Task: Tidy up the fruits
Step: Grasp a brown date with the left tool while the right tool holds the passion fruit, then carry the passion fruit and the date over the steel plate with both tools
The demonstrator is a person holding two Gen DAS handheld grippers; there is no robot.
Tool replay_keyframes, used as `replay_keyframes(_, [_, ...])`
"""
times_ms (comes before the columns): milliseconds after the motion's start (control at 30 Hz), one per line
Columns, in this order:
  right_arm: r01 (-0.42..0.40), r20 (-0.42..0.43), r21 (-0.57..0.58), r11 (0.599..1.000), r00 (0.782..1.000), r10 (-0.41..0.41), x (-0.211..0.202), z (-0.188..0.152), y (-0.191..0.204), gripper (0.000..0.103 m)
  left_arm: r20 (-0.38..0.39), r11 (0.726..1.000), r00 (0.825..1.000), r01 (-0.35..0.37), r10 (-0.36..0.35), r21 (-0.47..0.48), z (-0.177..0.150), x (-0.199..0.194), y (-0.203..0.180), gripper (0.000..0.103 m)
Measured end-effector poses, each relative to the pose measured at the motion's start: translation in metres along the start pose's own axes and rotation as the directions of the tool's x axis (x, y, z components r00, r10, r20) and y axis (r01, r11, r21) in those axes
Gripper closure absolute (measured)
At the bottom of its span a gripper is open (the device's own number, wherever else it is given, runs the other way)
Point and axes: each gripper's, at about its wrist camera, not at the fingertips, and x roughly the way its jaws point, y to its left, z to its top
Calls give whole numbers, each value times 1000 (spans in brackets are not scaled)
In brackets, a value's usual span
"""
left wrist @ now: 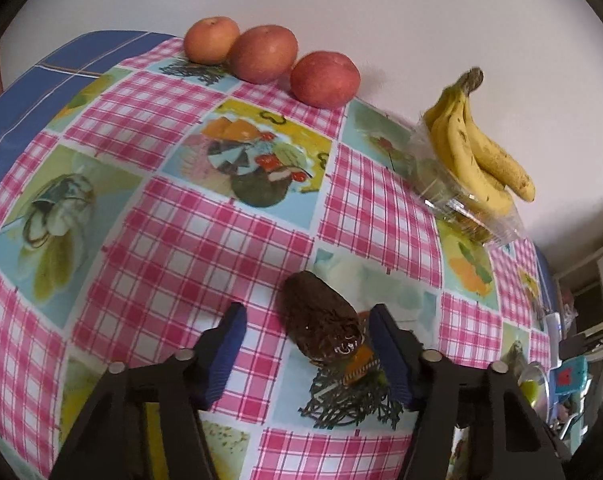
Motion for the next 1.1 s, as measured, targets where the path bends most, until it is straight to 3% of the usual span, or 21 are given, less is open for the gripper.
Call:
replay_keyframes(67, [-1,0,-3,1000,1000,1,1,0,0,66,-13,999,999,43,-44,-8,-1,3,-1,62])
replay_keyframes(100, [-1,-1,-3,1000,1000,1,2,0,0,66,-15,999,999,43,-43,-11,-1,1,-3,63])
replay_keyframes(200, [-1,-3,-1,1000,1000,1,2,-1,-2,66,-12,999,1000,20,-19,31,0,-7,-10,63])
replay_keyframes(433, [5,2,-17,1000,1000,-5,-12,-6,1,66,3,1000,1000,0,0,29,-4,-40,-14,63])
replay_keyframes(867, [-41,30,7,999,999,41,-70,-30,-4,66,68,997,997,-29,24,73,-44,-114,-35,63])
replay_keyframes(1100, [-22,28,13,1000,999,22,-89,-50,-16,66,66,995,998,-27,21,91,-65,-122,-52,63])
